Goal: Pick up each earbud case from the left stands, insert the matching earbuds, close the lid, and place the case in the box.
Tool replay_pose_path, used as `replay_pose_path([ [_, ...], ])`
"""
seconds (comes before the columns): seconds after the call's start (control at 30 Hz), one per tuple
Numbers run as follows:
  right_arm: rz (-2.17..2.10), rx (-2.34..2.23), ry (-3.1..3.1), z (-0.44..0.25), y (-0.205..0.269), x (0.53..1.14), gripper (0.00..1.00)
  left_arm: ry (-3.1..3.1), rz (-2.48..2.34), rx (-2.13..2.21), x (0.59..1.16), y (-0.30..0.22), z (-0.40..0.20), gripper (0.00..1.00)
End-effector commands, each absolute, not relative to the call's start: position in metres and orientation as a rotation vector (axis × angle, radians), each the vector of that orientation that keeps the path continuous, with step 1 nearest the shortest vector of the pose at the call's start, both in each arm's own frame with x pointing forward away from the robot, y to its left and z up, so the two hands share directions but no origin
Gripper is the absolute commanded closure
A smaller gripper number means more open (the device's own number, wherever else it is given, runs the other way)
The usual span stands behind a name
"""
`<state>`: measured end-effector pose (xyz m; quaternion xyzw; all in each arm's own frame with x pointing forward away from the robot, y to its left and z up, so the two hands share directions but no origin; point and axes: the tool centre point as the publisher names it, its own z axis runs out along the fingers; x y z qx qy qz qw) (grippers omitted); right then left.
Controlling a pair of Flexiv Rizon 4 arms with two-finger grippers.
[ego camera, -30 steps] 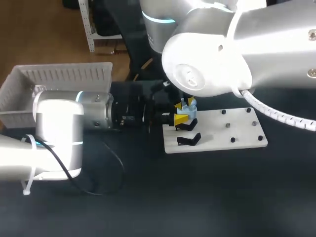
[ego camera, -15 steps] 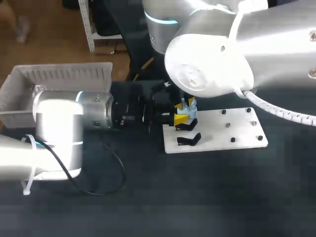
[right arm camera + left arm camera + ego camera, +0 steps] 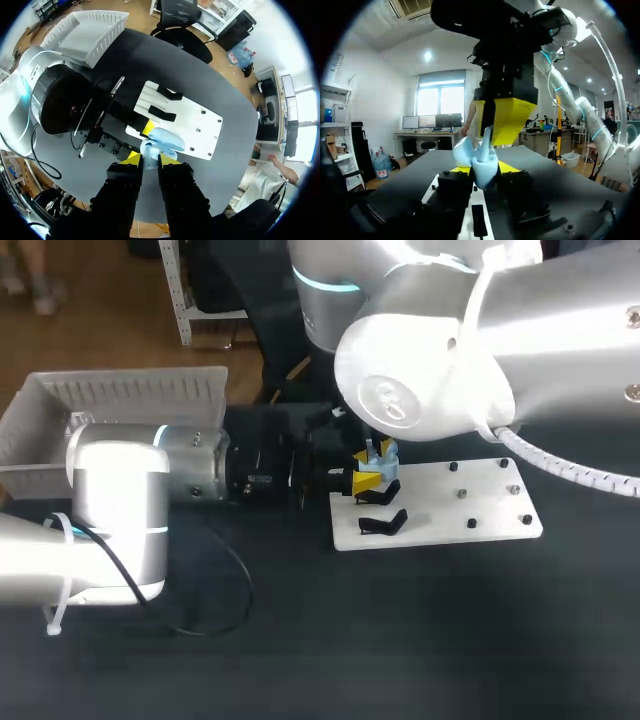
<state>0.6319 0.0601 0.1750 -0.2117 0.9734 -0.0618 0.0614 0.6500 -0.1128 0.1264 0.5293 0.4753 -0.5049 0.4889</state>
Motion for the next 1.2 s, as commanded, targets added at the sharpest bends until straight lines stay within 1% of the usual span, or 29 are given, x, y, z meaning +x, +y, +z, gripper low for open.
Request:
replay_pose_path([
  [0.03, -0.191, -0.634, 2.94, 0.1728, 0.06, 0.6312, 1.0, 1.154, -1.219, 1.281, 0.6482, -0.1136, 0.1263, 1.0],
  [1.07, -0.22, -0.639, 2.948, 0.1672, 0.0615, 0.6374, 1.0, 1.154, -1.219, 1.281, 0.6482, -0.1136, 0.1263, 1.0],
  [1.1, -0.221, -0.638, 2.948, 0.1671, 0.0615, 0.6375, 0.96, 1.154, -1.219, 1.281, 0.6482, -0.1136, 0.1263, 1.0],
  [1.17, -0.22, -0.638, 2.949, 0.1668, 0.0616, 0.6377, 0.93, 1.154, -1.219, 1.281, 0.6482, -0.1136, 0.1263, 1.0],
  [1.2, -0.22, -0.637, 2.949, 0.1668, 0.0616, 0.6378, 0.89, 1.154, -1.219, 1.281, 0.6482, -0.1136, 0.1263, 1.0],
])
